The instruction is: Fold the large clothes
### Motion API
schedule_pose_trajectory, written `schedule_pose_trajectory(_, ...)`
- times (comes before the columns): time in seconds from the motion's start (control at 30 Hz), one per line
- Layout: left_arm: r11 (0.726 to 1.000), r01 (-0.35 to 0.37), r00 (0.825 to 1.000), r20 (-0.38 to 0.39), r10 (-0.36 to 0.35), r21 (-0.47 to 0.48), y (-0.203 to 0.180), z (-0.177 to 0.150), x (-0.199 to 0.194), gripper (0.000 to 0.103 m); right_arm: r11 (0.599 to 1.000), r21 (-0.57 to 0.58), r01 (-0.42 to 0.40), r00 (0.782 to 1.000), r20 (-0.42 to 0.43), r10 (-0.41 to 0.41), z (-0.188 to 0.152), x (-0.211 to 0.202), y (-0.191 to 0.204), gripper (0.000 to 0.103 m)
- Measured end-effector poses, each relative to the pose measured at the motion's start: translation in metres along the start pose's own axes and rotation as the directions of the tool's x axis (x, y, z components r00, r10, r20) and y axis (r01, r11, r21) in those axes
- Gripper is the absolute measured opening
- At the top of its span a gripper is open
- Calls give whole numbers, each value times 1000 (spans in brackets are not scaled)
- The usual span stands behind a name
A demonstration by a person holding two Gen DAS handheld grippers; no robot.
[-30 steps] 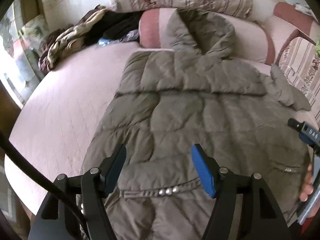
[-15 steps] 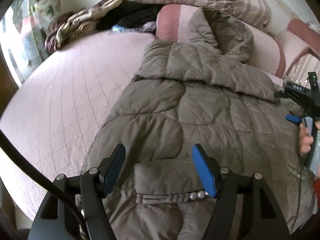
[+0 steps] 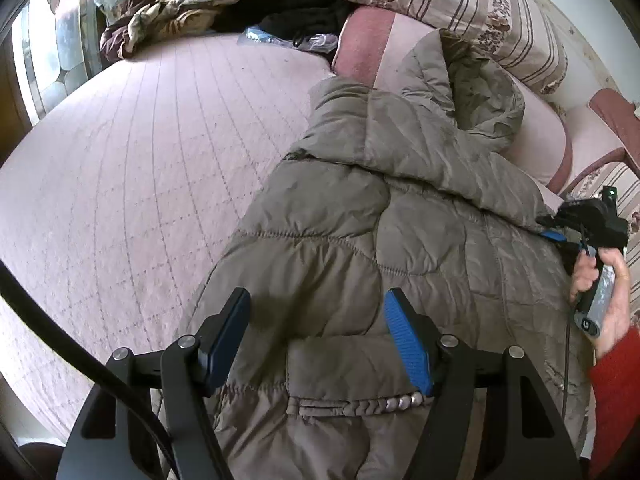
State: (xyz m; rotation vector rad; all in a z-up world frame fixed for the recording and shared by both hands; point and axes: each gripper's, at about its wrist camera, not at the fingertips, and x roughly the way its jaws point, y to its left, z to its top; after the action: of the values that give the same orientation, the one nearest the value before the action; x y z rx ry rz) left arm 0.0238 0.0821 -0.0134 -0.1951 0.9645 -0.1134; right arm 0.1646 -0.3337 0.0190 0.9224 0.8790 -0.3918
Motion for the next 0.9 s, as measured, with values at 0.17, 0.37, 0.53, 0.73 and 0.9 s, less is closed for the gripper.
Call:
schedule_pose_trajectory(0.17, 1000, 0, 1000, -9, 0, 13, 0, -3, 0, 68, 996, -25, 84, 996, 4, -84, -5, -8, -18, 17)
schedule_pose_trajectory(0.37, 998, 4, 1000, -7, -3, 66, -10, -13, -4, 68, 997, -72, 26, 1000, -3, -27, -13, -44, -41, 37)
schedule_pose_trajectory(0.53, 997, -1, 1000, -28, 4, 77, -14, -19, 1, 68, 999, -19, 41, 996, 85, -39, -1, -102, -110, 41)
schedule_pose_trajectory(0.73, 994, -34, 999, -25, 37, 100, -19, -24, 11, 68, 983, 171, 69, 985, 147, -95, 24, -129, -212, 59)
schedule_pose_trajectory(0.9, 990, -52, 998, -12, 54, 132, -24, -27, 24, 76, 960, 274, 63, 979, 172, -113, 55, -118, -262, 62)
